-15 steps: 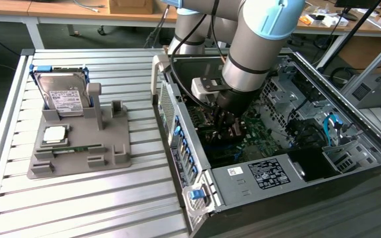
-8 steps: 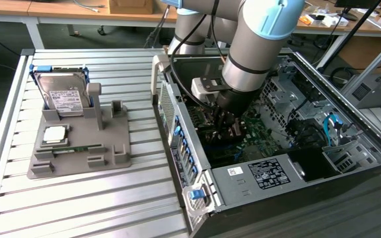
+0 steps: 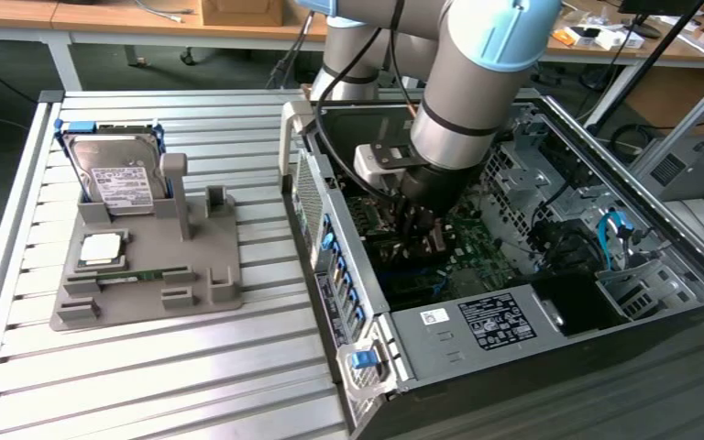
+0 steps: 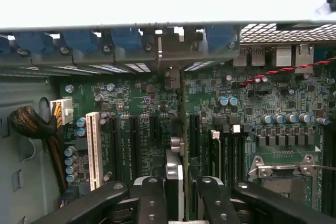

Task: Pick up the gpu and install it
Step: 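Insert the gpu into the slot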

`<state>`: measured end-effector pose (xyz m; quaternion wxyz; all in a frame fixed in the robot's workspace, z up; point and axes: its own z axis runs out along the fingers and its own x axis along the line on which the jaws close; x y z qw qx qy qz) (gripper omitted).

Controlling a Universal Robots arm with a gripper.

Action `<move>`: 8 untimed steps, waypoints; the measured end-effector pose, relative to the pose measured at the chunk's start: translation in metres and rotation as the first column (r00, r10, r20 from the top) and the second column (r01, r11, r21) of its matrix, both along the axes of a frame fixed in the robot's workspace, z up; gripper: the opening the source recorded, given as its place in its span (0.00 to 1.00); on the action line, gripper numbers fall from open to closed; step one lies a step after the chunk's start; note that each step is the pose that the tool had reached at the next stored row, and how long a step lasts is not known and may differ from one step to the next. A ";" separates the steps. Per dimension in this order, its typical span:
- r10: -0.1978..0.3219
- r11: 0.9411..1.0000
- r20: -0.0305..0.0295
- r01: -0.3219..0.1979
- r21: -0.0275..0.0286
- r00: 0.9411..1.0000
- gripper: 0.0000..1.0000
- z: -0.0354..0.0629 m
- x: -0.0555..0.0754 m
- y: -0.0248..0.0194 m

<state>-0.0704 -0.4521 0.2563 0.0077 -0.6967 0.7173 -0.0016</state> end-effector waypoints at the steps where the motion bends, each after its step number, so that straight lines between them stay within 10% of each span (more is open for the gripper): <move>1: 0.000 1.000 0.000 0.000 -0.008 1.000 0.27 0.0000 0.000 -0.0001; 8: 0.000 1.000 0.000 0.000 -0.011 1.000 0.27 0.0011 0.000 0.0013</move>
